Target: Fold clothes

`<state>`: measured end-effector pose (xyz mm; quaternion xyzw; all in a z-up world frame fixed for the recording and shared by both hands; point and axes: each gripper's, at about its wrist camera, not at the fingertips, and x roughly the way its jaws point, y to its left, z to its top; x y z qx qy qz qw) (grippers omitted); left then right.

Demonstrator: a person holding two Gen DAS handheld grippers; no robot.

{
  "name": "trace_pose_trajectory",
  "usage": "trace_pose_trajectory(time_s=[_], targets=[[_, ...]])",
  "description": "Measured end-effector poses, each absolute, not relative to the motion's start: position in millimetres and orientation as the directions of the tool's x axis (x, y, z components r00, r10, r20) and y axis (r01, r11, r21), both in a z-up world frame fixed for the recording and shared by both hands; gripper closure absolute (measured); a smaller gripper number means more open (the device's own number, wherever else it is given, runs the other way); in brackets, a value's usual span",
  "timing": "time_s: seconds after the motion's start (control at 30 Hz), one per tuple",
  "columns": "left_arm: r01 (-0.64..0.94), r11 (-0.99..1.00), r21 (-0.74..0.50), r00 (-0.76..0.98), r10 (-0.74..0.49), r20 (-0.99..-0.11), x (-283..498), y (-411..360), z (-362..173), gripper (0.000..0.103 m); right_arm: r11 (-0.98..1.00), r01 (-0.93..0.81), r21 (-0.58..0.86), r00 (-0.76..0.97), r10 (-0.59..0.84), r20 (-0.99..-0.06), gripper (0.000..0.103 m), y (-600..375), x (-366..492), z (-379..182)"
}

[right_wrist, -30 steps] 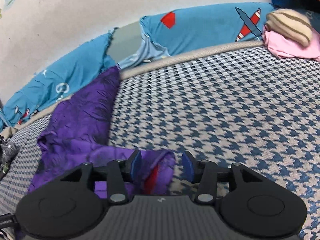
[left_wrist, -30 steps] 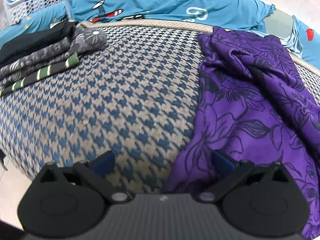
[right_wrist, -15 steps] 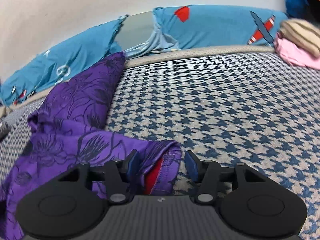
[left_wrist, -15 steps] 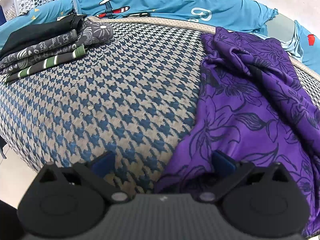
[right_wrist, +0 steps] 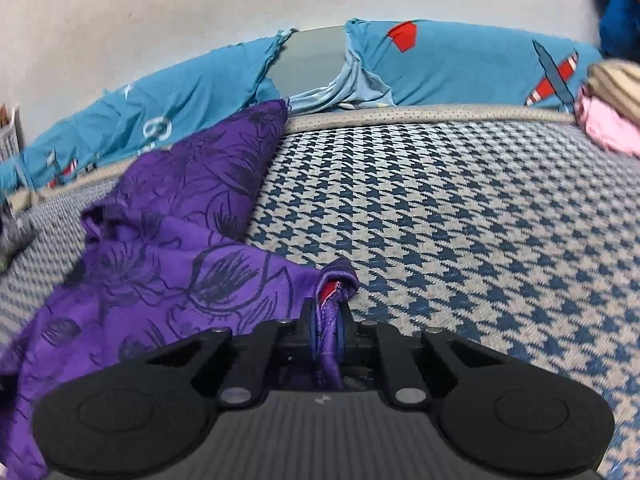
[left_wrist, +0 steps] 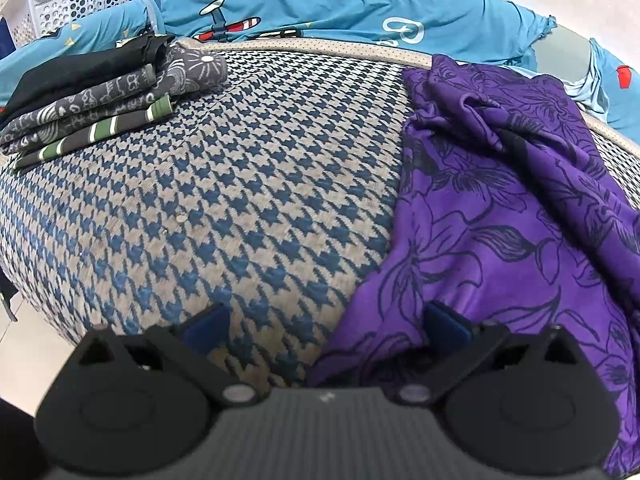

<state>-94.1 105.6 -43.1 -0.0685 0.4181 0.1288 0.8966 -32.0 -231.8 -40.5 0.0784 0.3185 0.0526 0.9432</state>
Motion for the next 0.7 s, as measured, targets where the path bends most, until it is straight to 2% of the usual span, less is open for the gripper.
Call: trace_pose_trajectory(time_s=[0.23, 0.53, 0.7], targets=[[-0.289, 0.957, -0.029, 0.621, 0.165, -0.767, -95, 108, -41, 0.0, 0.952, -0.092, 0.293, 0.834, 0.234, -0.499, 0.093, -234, -55, -13], [-0.303, 0.952, -0.053, 0.62, 0.154, -0.769, -97, 113, -38, 0.0, 0.883, -0.313, 0.349, 0.817, 0.438, -0.375, 0.093, -192, -93, 25], [-0.321, 0.944, -0.074, 0.618, 0.15, -0.772, -99, 120, -35, 0.0, 0.833, -0.433, 0.344, 0.766, 0.541, -0.347, 0.093, -153, -111, 37]])
